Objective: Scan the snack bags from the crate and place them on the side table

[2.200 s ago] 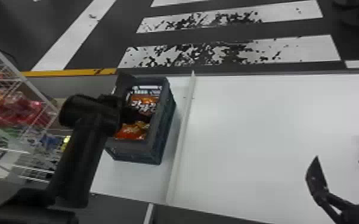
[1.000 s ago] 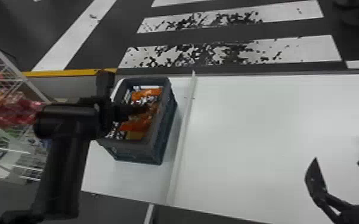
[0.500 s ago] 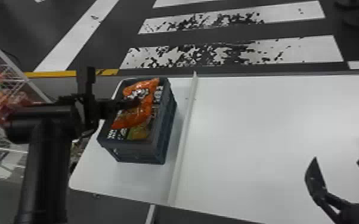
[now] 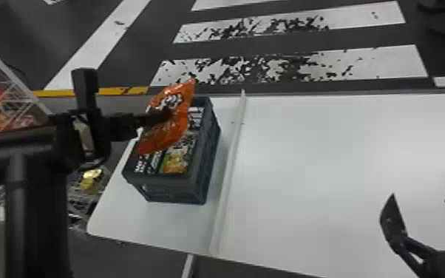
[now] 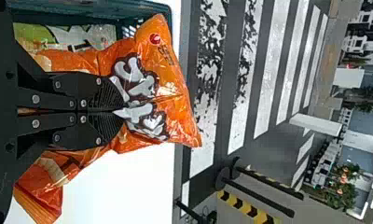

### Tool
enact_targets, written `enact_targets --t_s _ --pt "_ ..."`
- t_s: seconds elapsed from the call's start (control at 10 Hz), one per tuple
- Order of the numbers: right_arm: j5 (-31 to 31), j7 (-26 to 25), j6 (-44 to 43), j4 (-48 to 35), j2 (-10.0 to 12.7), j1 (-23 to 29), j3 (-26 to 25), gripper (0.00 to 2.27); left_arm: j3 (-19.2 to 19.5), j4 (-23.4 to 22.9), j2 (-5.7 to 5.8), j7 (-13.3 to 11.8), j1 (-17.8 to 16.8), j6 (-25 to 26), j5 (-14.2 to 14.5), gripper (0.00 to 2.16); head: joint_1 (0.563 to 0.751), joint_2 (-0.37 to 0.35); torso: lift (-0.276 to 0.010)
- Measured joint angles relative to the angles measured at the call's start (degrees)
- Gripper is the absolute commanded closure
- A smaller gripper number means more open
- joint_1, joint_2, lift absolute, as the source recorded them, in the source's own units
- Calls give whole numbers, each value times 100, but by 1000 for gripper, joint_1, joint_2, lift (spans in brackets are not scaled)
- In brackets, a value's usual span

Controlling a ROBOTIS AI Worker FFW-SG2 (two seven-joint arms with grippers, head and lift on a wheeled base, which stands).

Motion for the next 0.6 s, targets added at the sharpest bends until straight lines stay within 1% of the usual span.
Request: enact_targets --t_s 0.1,0.2,0.3,0.4,0.6 --pt "0 -3 -4 0 3 -8 8 87 -37 -346 -122 32 65 269 119 2135 695 248 -50" --pt "0 -4 -14 0 4 -14 18 87 -136 -627 -276 144 128 456 229 2135 695 231 -50" --pt "0 -4 -17 -1 5 -14 24 87 -303 -883 -481 329 214 517 314 2138 695 199 -50" --pt "0 -8 -29 -8 5 -12 25 87 -541 -1071 -704 564 291 520 377 2138 695 157 -50" --pt "0 -36 -76 -25 5 11 25 87 -1188 -1194 -1180 981 336 417 394 2138 695 56 -50"
